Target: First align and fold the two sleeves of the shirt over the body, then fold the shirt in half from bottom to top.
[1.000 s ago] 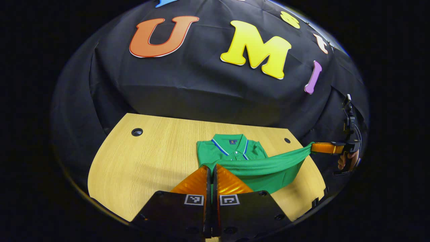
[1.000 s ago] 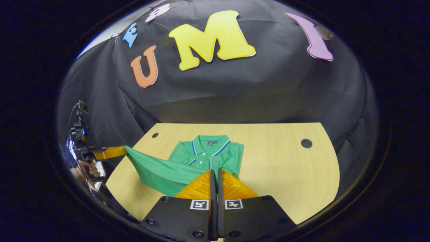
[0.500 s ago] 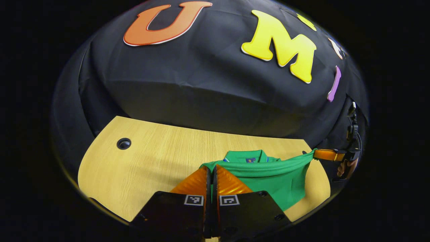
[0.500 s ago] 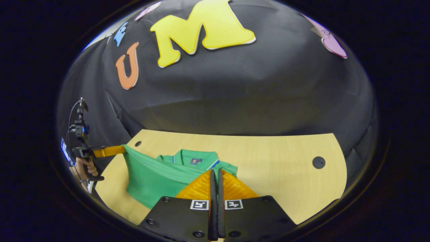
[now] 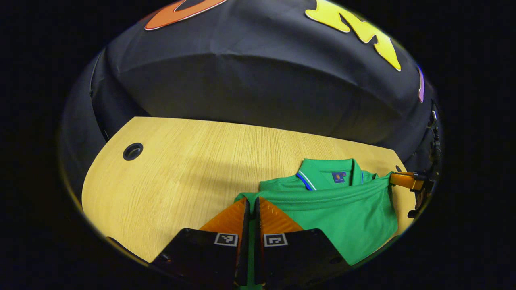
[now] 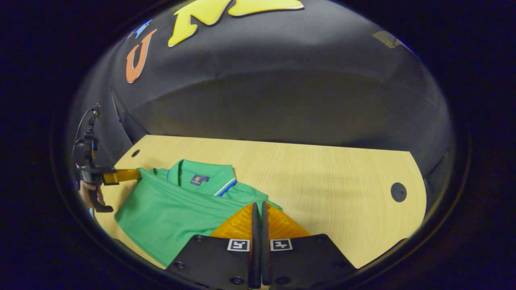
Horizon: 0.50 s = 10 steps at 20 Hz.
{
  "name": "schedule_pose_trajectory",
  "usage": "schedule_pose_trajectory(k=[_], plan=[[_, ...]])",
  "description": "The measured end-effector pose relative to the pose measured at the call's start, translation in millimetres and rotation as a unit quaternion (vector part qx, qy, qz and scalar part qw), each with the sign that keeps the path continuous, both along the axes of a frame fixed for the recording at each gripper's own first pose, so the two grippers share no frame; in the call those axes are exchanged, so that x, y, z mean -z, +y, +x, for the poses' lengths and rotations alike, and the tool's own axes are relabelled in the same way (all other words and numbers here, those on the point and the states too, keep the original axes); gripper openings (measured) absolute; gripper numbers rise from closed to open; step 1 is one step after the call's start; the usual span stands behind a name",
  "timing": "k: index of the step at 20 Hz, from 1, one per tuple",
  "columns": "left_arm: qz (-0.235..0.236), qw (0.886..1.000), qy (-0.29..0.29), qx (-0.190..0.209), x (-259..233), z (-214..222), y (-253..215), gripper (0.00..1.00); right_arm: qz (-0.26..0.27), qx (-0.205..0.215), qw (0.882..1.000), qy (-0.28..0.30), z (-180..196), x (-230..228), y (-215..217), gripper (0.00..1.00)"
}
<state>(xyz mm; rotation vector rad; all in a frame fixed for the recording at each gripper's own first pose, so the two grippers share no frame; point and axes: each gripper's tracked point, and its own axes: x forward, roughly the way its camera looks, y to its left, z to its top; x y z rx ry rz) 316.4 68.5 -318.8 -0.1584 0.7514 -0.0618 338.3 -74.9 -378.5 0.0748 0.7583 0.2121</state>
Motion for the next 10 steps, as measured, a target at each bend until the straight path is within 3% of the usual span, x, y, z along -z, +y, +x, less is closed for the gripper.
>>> schedule_pose_trajectory(k=[1, 3, 6, 7, 8, 9, 10], plan=[[0.003, 1.0, 0.002, -0.003, 1.2, -0.3, -1.1, 0.12, -0.007, 0.003, 1.0, -0.001, 0.1, -0.1, -1.3, 0.06], [0.01, 1.0, 0.004, -0.008, -4.1, -3.0, -0.8, 0.3, -0.018, 0.015, 1.0, -0.003, 0.6, -2.8, -7.0, 0.17], [0.019, 1.0, -0.018, -0.015, -29.8, -2.0, 4.7, 1.0, -0.008, 0.048, 0.999, -0.01, -3.6, -23.8, -14.4, 0.56], [0.024, 0.999, -0.03, -0.017, -44.9, -6.3, 6.8, 0.99, -0.008, 0.06, 0.998, -0.017, -6.8, -35.0, -17.2, 0.69], [0.029, 0.998, -0.044, -0.018, -61.0, -8.6, 9.1, 0.99, -0.008, 0.067, 0.997, -0.028, -11.2, -47.8, -17.3, 0.75], [0.03, 0.998, -0.06, -0.02, -81.5, -12.5, 9.6, 0.99, -0.008, 0.071, 0.997, -0.041, -18.3, -64.7, -15.4, 0.92], [0.029, 0.996, -0.08, -0.022, -103.7, -15.9, 9.9, 0.99, -0.01, 0.072, 0.996, -0.059, -25.8, -84.8, -12.9, 0.95]])
